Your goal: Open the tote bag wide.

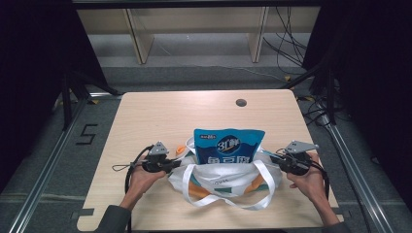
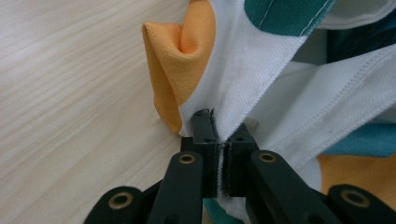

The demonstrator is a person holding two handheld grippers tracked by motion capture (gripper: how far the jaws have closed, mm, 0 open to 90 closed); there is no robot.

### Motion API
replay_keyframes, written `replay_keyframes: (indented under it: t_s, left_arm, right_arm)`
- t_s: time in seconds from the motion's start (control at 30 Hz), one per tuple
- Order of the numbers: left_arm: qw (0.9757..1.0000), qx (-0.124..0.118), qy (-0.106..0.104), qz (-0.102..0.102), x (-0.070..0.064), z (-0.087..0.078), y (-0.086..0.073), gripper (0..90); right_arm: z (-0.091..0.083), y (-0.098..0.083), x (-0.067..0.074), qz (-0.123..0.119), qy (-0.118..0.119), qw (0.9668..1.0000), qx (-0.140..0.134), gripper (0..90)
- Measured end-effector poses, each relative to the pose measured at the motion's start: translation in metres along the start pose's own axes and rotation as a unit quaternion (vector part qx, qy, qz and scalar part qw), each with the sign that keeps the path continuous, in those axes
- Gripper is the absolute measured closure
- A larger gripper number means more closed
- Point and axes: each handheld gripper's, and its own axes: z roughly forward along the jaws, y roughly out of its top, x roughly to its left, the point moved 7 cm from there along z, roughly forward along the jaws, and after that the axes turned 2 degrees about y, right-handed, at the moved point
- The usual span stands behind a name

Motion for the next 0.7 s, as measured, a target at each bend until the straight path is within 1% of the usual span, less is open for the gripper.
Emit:
replay_keyframes:
  t_s: [0.03,0.07,0.1,0.13,0.17,0.2,0.23,0.27,0.3,0.33,0.4,0.43,0.47,0.5,0.53,0.57,0.6,0.63,0.67,0.7]
  left_arm:
    - [1.0000,0.002,-0.004,-0.003,0.000,0.001,0.000,85.6]
    - [1.0000,0.002,-0.005,0.000,0.001,0.001,0.000,85.6]
    - [0.9999,-0.004,-0.004,-0.016,0.000,0.003,0.000,85.6]
    - [1.0000,0.006,-0.001,-0.002,0.001,0.002,-0.002,85.6]
    - [1.0000,0.008,0.002,0.001,0.000,0.002,-0.002,85.6]
    - [1.0000,0.005,0.006,0.005,0.000,0.003,-0.001,85.6]
    - [0.9999,0.008,0.004,-0.012,0.001,0.006,-0.004,85.7]
    - [0.9999,0.008,0.004,-0.012,0.001,0.006,-0.004,85.6]
    - [0.9998,0.004,0.000,-0.020,0.001,0.007,-0.006,85.6]
    - [0.9999,0.001,-0.001,-0.013,0.002,0.006,-0.007,85.6]
    - [0.9999,0.005,0.002,-0.016,0.001,0.006,-0.006,85.6]
    - [0.9999,0.008,0.005,-0.004,0.001,0.006,-0.005,85.5]
    - [0.9998,0.009,0.006,-0.015,0.000,0.006,-0.005,85.5]
    - [0.9998,0.010,0.007,-0.017,0.000,0.004,-0.004,82.4]
    - [0.9997,0.015,0.001,-0.019,0.001,0.000,-0.001,78.5]
    - [0.9997,0.019,-0.003,-0.013,0.001,-0.003,0.001,74.7]
    - [0.9997,0.019,-0.003,-0.013,0.001,-0.003,0.001,71.1]
    - [0.9998,0.016,-0.003,-0.012,0.002,-0.007,0.004,71.1]
    - [0.9997,0.018,-0.006,-0.016,0.001,-0.011,0.006,66.0]
    - [0.9998,0.015,-0.004,-0.011,0.002,-0.017,0.011,57.7]
  right_arm:
    - [0.002,-0.002,0.000,0.001,0.001,1.0000,0.005,87.6]
    - [0.004,-0.005,0.001,0.011,0.005,0.9999,0.012,87.6]
    - [0.007,-0.007,0.000,0.004,0.004,0.9999,0.014,87.6]
    - [0.008,-0.010,0.001,0.010,0.007,0.9997,0.022,87.7]
    - [0.012,-0.010,0.000,0.006,0.009,0.9998,0.018,87.6]
    - [0.013,-0.014,0.003,0.021,0.011,0.9991,0.034,87.7]
    - [0.019,-0.020,0.005,0.013,0.013,0.9988,0.045,87.8]
    - [0.022,-0.022,0.005,0.004,0.010,0.9986,0.051,87.9]
    - [0.022,-0.022,0.005,0.004,0.010,0.9986,0.051,87.9]
    - [0.027,-0.025,0.005,0.000,0.010,0.9985,0.053,88.0]
    - [0.027,-0.024,0.005,-0.001,0.008,0.9986,0.052,87.9]
    - [0.027,-0.025,0.007,0.008,0.012,0.9985,0.053,87.9]
    - [0.027,-0.025,0.007,0.008,0.012,0.9985,0.053,87.9]
    - [0.026,-0.024,0.006,0.017,0.015,0.9985,0.051,87.6]
    - [0.025,-0.023,0.005,0.023,0.015,0.9986,0.045,86.3]
    - [0.023,-0.020,0.003,0.025,0.013,0.9987,0.041,82.4]
    - [0.023,-0.020,0.003,0.025,0.013,0.9987,0.041,82.4]
    - [0.018,-0.016,0.002,0.028,0.010,0.9990,0.034,76.9]
    - [0.010,-0.009,-0.001,0.029,0.004,0.9994,0.019,70.5]
    - [-0.004,0.001,0.001,0.055,0.013,0.9984,-0.001,67.3]
